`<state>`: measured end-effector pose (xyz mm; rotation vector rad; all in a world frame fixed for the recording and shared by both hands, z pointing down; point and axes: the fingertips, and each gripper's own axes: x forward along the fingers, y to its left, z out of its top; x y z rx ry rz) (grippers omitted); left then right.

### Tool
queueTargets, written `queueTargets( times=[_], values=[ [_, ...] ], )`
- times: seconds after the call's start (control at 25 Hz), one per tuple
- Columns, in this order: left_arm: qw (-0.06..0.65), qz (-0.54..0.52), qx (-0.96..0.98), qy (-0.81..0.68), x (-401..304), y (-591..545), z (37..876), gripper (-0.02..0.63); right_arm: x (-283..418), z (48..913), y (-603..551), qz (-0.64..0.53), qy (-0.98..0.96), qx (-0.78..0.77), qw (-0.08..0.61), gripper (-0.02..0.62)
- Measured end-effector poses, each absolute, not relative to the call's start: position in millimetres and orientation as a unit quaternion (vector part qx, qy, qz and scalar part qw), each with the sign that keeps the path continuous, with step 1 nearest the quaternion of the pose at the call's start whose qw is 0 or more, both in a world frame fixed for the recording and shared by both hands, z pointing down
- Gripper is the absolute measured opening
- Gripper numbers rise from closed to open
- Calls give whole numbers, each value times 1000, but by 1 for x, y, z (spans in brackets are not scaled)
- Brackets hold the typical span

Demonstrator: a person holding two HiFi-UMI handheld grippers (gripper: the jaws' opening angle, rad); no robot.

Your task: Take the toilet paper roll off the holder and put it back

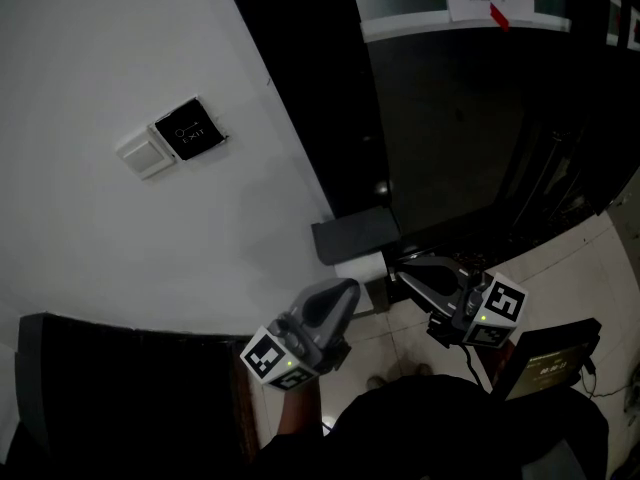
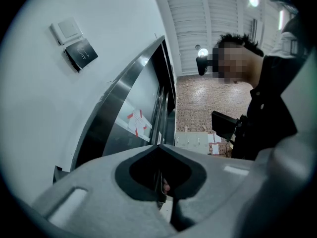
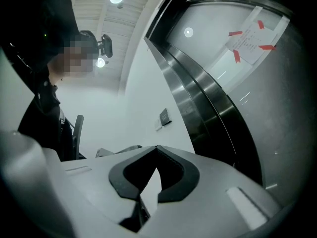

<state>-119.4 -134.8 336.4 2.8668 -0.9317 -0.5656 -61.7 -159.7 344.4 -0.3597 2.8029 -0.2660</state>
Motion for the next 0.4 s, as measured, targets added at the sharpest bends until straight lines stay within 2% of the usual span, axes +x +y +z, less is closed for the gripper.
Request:
queueTargets(
  times=[0.4],
  values=[
    [38, -189, 933, -303, -119, -135, 334, 0, -58, 334, -159, -124, 969, -119, 180, 2]
  ],
)
